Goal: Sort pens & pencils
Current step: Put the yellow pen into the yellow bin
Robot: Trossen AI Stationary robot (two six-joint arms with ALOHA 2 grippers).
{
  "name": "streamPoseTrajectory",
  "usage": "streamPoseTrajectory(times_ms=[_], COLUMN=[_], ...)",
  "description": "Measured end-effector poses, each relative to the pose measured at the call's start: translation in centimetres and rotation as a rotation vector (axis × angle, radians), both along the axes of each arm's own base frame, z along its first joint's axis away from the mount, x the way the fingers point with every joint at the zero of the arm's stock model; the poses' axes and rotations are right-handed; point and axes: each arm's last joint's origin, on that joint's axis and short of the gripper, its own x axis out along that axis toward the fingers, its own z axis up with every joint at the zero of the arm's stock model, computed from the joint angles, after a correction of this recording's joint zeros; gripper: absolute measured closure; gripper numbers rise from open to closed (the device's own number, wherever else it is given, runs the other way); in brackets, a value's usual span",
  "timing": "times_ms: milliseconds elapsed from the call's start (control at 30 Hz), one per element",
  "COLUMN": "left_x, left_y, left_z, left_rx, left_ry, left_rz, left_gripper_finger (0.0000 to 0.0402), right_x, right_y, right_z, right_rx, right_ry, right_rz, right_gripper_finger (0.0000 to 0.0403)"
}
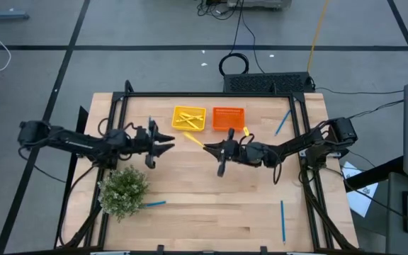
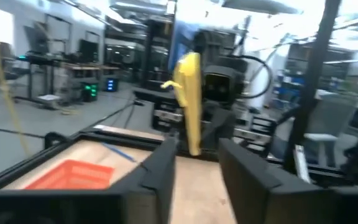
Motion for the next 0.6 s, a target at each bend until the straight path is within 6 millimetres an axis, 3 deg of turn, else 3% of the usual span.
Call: streamPoseTrajectory(times_ms=[167,300,433,600], left_x=[1.4,3.0,5.4,7.8], left_y=[0.0,0.1,0.0,-0.5], left_z=[0.1,0.2,0.1,0.0], left_rx=[0.008,-0.01,-0.023,-0.008], left_ry=[0.036,0.065,0.093,0.091], left_rz=[-0.007,0.029,0.093,0.085], left_gripper_finger=[0.0165,0.0111,0.0081,0.0072], right_x=[0.0,0.1,0.6,0.9], right_y=[0.1,0.1,0.3,0.2], right_z=[0.0,-0.2,-1.0,-1.5], right_rx=[0.001,0.004,0.01,0.025], right_ry=[0.0,-0.015,-0.048,-0.067], right_rz=[0.003,0.002,0.053,0.049], right_gripper_finger=[0.0391,0.0391,0.0391,0.0391])
